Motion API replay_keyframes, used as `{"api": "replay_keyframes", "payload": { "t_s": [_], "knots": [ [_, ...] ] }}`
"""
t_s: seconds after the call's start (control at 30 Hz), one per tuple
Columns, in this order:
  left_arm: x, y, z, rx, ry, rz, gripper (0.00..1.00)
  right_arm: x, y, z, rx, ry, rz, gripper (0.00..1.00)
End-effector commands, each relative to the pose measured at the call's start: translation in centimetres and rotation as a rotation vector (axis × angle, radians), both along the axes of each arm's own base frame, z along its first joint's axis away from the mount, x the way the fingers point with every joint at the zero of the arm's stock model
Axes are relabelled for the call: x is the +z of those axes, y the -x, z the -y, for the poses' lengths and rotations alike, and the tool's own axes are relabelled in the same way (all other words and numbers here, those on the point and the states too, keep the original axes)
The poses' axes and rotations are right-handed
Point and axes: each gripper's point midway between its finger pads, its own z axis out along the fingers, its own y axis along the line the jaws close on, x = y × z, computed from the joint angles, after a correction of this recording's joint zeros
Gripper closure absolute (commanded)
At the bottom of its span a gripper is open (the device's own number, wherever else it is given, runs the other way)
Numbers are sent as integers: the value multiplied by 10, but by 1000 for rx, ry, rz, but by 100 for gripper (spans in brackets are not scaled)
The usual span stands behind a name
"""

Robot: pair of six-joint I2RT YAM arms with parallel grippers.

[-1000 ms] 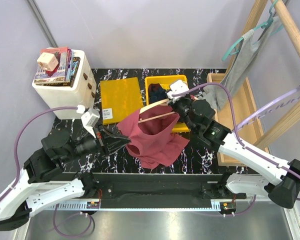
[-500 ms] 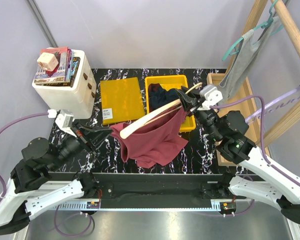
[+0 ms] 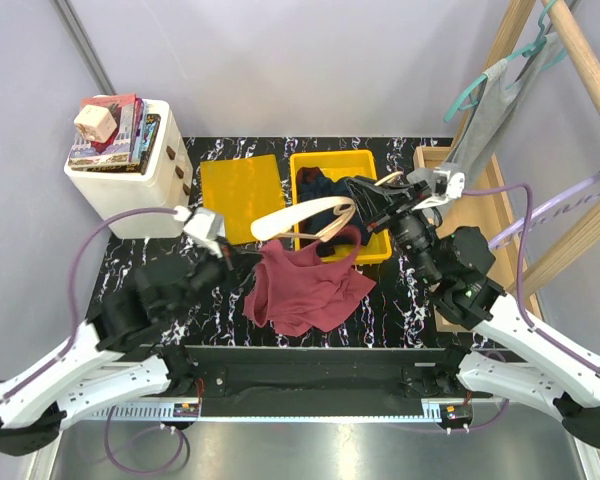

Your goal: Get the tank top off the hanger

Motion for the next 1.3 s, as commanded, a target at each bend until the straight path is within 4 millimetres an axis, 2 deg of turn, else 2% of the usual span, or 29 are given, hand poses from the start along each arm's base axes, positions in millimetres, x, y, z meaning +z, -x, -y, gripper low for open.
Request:
{"api": "replay_keyframes", "payload": {
  "t_s": [0.0, 0.07, 0.17, 0.2, 0.23, 0.27, 0.3, 0.33, 0.37, 0.43, 0.47, 0.5, 0.53, 0.57, 0.63, 0.67, 0.73, 0.77, 0.8, 0.87, 0.9, 1.0, 1.03, 1.13, 1.27],
  "knots": [
    [23, -29, 28, 38, 12, 52, 100, 42, 30, 6, 161, -285, 21, 100],
    [13, -35, 40, 27, -30, 27, 100, 44, 37, 5, 193, -289, 42, 100],
    [-1, -35, 45, 15, -50, -10, 100, 48, 38, 8, 168, -239, 84, 100],
    [-14, -34, 44, 9, -68, -29, 100, 43, 35, 7, 151, -197, 77, 100],
    [-22, -30, 44, -6, -77, -46, 96, 50, 34, 10, 119, -152, 110, 100],
    [-23, -25, 39, -8, -66, -52, 87, 48, 31, 8, 106, -115, 116, 100],
    [-32, -22, 35, -10, -78, -65, 76, 43, 28, 6, 95, -73, 111, 100],
    [-37, -16, 30, -22, -91, -77, 63, 47, 28, 6, 80, -30, 141, 100],
    [-28, -9, 21, -19, -58, -63, 39, 43, 24, 2, 74, 3, 140, 100],
    [-20, -1, 7, -15, -41, -52, 27, 42, 23, -5, 85, 76, 165, 100],
    [-4, 6, -4, -14, 3, -19, 22, 37, 20, -12, 93, 107, 163, 100],
    [15, 11, -11, -18, 40, 9, 20, 32, 18, -16, 96, 151, 166, 100],
    [23, 16, -17, -22, 54, 23, 19, 35, 19, -20, 113, 171, 181, 100],
    [49, 23, -29, -23, 107, 69, 17, 30, 17, -26, 119, 201, 179, 100],
    [68, 31, -41, -24, 136, 96, 17, 25, 13, -27, 105, 270, 194, 100],
    [89, 38, -51, -24, 174, 134, 16, 19, 10, -27, 99, 304, 188, 100],
    [106, 44, -58, -35, 198, 162, 15, 15, 5, -24, 59, 357, 202, 100],
    [121, 48, -63, -37, 214, 194, 15, 8, 2, -23, 49, 395, 189, 100],
    [127, 49, -65, -40, 220, 205, 14, 9, 0, -21, 31, 429, 202, 100],
    [141, 50, -66, -46, 224, 228, 14, -4, -6, -23, 16, 498, 179, 100],
    [144, 52, -62, -66, 221, 232, 13, -5, -9, -22, 5, 526, 186, 100],
    [142, 54, -36, -166, 174, 212, 13, -16, -15, -27, 5, 587, 173, 100],
    [133, 50, -21, -197, 137, 183, 13, -20, -18, -31, 9, 601, 166, 100],
    [116, 49, 6, -289, 58, 134, 17, -22, -22, -33, 1, 615, 154, 100],
    [101, 51, 21, -366, -4, 126, 17, -23, -29, -30, -34, 618, 136, 100]
  ]
}}
